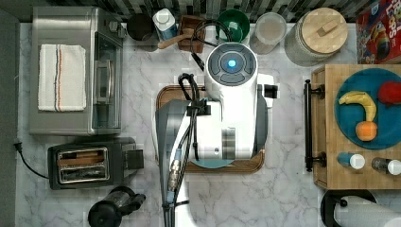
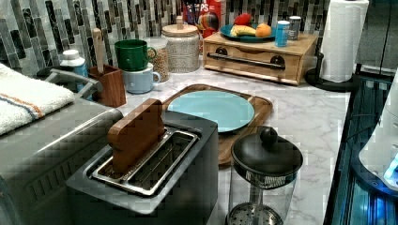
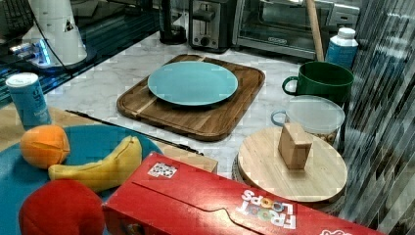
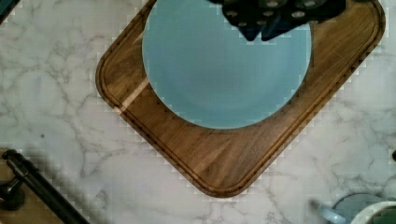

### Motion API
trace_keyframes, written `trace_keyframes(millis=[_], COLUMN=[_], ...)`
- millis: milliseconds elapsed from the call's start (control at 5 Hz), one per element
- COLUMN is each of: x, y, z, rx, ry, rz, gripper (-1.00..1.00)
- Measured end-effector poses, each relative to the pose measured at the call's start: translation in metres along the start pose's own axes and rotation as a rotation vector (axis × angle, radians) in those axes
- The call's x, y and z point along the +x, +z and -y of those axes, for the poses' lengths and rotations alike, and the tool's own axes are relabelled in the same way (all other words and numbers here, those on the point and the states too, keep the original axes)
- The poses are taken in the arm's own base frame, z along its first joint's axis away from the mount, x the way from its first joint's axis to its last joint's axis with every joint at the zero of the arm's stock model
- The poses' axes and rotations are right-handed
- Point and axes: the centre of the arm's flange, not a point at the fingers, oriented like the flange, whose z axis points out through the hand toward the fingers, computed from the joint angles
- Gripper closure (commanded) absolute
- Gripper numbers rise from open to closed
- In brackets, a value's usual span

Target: Pick up the toast.

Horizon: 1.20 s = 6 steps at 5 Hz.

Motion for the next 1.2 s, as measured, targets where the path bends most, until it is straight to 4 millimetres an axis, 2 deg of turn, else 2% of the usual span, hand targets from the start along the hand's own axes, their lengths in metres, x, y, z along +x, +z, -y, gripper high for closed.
trace_keyframes(millis=[200, 400, 600, 800, 1000, 1200], x=[-0.004, -0.012, -0.029, -0.059, -0.094, -0.126], y=[0.013, 0.029, 0.042, 0.044, 0.035, 0.014], z=[-0.002, -0.002, 0.001, 0.004, 0.013, 0.029], rx=[-0.022, -0.053, -0.079, -0.094, -0.079, -0.011], ry=[0.024, 0.158, 0.307, 0.333, 0.328, 0.357], rz=[0.017, 0.036, 0.041, 0.035, 0.012, -0.036], gripper=[1.0, 1.0, 1.0, 1.0, 1.0, -1.0])
